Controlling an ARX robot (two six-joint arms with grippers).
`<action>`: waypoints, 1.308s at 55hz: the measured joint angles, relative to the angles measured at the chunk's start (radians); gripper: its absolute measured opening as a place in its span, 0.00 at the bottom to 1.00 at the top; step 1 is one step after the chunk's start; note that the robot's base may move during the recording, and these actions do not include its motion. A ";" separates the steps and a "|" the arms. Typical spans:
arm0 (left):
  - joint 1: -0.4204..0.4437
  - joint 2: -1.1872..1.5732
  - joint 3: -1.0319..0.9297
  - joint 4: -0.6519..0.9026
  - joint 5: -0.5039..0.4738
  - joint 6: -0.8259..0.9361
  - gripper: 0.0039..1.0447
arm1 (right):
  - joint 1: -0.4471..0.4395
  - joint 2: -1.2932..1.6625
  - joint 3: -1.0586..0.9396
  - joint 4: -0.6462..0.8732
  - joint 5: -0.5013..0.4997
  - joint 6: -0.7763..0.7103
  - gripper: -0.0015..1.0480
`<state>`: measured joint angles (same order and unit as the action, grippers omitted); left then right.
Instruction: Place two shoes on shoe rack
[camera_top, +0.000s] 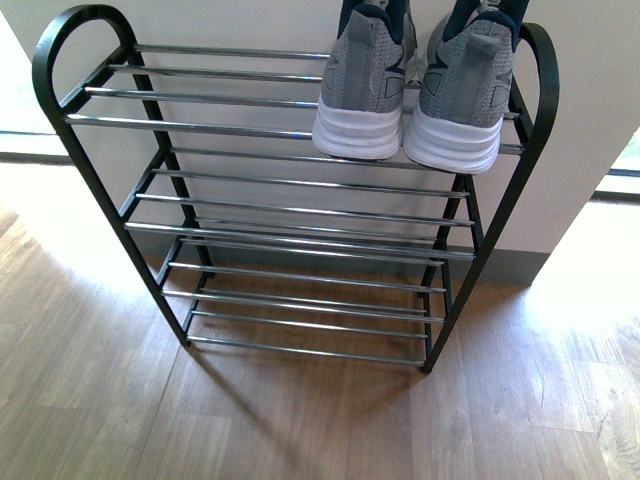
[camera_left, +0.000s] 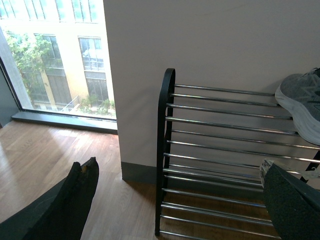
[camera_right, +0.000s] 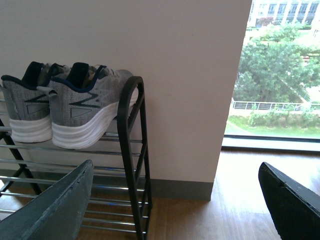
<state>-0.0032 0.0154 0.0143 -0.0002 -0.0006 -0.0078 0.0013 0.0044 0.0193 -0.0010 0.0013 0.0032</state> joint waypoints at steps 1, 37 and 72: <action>0.000 0.000 0.000 0.000 0.000 0.000 0.91 | 0.000 0.000 0.000 0.000 0.000 0.000 0.91; 0.000 0.000 0.000 0.000 0.000 0.000 0.91 | 0.000 0.000 0.000 0.000 0.000 0.000 0.91; 0.000 0.000 0.000 0.000 0.001 0.000 0.91 | 0.000 0.000 0.000 0.000 0.001 0.000 0.91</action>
<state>-0.0032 0.0154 0.0143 -0.0002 0.0006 -0.0074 0.0017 0.0044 0.0193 -0.0010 0.0025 0.0029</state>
